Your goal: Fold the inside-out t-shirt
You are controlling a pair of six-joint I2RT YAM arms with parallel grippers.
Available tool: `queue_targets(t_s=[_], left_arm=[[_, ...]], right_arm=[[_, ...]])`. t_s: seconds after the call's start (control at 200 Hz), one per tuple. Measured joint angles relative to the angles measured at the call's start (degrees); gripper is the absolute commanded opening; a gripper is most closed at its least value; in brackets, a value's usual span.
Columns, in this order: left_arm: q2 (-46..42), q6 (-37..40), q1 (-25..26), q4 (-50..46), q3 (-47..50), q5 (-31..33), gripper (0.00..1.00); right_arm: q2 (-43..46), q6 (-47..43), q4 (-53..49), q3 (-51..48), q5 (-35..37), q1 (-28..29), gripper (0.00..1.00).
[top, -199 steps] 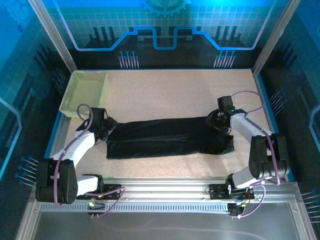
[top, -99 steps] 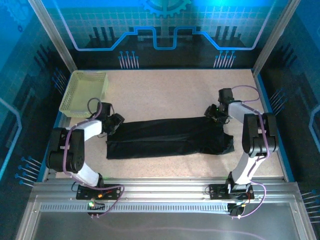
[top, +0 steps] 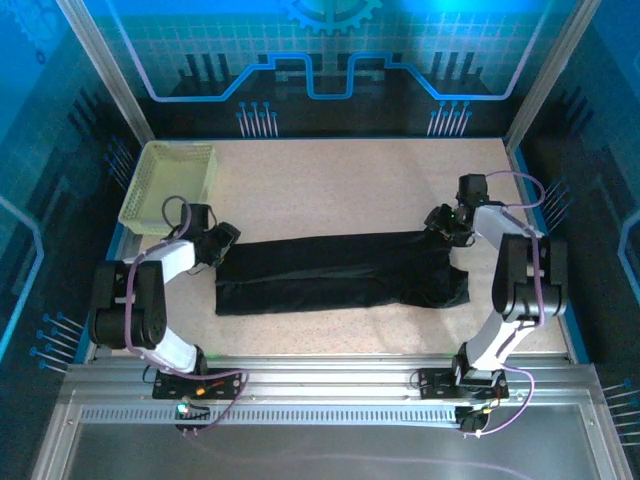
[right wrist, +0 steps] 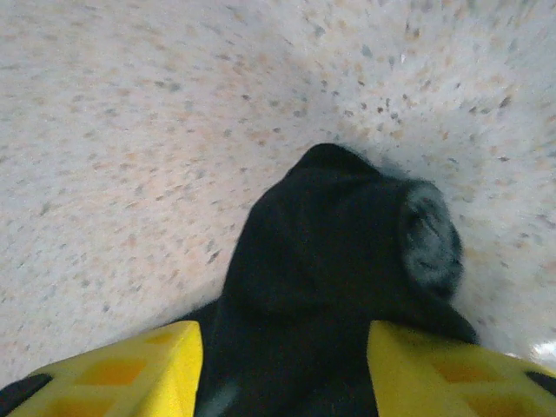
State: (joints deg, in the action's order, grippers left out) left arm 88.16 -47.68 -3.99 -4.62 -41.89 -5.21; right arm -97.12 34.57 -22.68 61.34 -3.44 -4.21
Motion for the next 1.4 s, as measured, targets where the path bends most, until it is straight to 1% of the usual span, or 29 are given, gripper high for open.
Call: queue_targets(t_s=[0.08, 0.185, 0.29, 0.41, 0.505, 0.595, 0.785, 0.885, 0.975, 1.005, 1.151, 1.291, 1.401], left_arm=[[-4.0, 1.2, 0.8, -3.2, -0.6, 1.6, 0.70], [-10.0, 1.9, 3.6, -5.4, -0.7, 2.8, 0.71], [-12.1, 2.1, 6.6, -5.1, 0.2, 2.3, 0.71], [-9.6, 2.1, 7.2, -4.2, 3.8, 1.2, 0.71], [-6.0, 2.1, 7.2, -3.9, 6.1, 1.3, 0.71], [-6.0, 1.5, 6.8, -2.1, 6.2, 1.2, 0.71], [-6.9, 1.0, 5.7, 0.4, 8.0, 0.6, 0.73], [-6.8, 1.1, 5.3, 0.7, 8.0, -0.1, 0.74], [-4.6, 1.3, 5.0, 0.7, 6.1, -0.7, 0.74], [-3.4, 1.3, 4.9, 0.7, 5.0, -0.8, 0.74], [0.5, 1.5, 4.8, 1.1, 1.1, -0.8, 0.75], [0.8, 1.6, 4.7, 1.1, 0.9, -0.9, 0.76], [1.2, 1.7, 4.7, 1.4, 0.7, -0.9, 0.76]], right_arm=[[5.7, -1.2, -2.1, 0.0, 1.8, 2.1, 0.58], [12.7, -1.8, -3.7, -1.7, 2.4, 4.9, 0.58], [15.8, -1.8, -5.0, -6.0, 1.2, 6.1, 0.58], [14.9, -1.6, -6.7, -11.8, -1.1, 6.3, 0.56], [12.6, -1.2, -7.9, -13.7, -1.8, 6.1, 0.55], [11.0, -0.4, -7.9, -14.0, -1.6, 4.8, 0.55], [9.9, 1.5, -7.2, -14.4, -0.6, 0.2, 0.55], [8.6, 1.6, -7.1, -13.8, -0.2, -0.1, 0.55], [7.0, 1.0, -8.5, -10.8, 0.7, -0.2, 0.56], [6.7, 0.7, -8.8, -9.6, 1.3, -0.2, 0.57], [8.0, -1.2, -10.7, -5.4, 6.6, -0.4, 0.77], [11.0, -2.6, -12.3, -5.3, 8.4, -0.7, 0.81], [10.3, -3.0, -13.3, -5.4, 9.1, -0.6, 0.82]])
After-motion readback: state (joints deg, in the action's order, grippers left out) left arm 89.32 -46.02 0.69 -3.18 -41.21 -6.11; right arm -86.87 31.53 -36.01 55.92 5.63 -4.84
